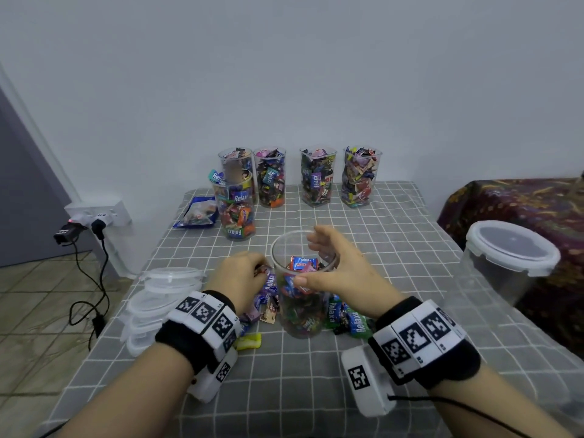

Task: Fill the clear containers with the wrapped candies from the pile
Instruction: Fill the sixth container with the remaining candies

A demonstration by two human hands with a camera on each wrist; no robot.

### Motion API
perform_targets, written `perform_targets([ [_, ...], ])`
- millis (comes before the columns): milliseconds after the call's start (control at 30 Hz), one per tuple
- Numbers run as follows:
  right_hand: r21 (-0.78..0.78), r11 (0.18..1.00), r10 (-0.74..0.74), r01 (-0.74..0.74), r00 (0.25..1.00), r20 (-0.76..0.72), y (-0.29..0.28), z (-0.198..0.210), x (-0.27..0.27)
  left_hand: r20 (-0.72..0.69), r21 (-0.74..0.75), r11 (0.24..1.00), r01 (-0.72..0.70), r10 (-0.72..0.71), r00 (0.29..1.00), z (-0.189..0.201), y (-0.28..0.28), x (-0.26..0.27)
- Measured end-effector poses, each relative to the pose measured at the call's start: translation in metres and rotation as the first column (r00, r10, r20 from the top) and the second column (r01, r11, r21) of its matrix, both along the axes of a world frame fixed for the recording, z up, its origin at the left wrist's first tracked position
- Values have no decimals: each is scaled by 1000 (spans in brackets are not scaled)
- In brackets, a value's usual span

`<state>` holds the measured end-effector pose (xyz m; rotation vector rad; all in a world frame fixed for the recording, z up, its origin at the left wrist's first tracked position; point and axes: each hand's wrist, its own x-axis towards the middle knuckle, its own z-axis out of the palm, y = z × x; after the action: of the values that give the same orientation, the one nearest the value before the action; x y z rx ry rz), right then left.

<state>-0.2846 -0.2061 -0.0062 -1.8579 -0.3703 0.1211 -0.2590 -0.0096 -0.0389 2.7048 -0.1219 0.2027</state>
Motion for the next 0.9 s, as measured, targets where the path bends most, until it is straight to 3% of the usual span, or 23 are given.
perform_targets([
  [100, 17, 1000, 4, -4, 1000, -7, 0, -1, 0, 26, -158, 987, -27, 31, 999, 9, 7, -3],
  [233, 31, 1000, -4, 4, 1000, -10, 1, -3, 0, 153, -244, 969, -35, 74, 985, 33, 11, -6],
  [400, 48, 999, -16, 16, 1000, -6, 2, -4, 0, 301, -404, 912, 65, 66, 951, 70, 1, -10],
  [500, 52, 998, -18, 18, 1000, -8, 2, -4, 0, 317, -460, 872, 167, -15, 948, 82, -13, -11],
  [667, 75, 997, -24, 24, 1000, -2, 3, -4, -1, 279, -370, 882, 291, -193, 941, 81, -36, -14],
  [767, 84, 996, -24, 23, 1000, 17, 3, -5, 0, 250, -277, 912, 304, -237, 939, 78, -44, -16],
  [900, 119, 993, -3, 0, 1000, 29, 3, -5, 0, 179, -286, 907, 310, -267, 947, 75, -47, -17],
])
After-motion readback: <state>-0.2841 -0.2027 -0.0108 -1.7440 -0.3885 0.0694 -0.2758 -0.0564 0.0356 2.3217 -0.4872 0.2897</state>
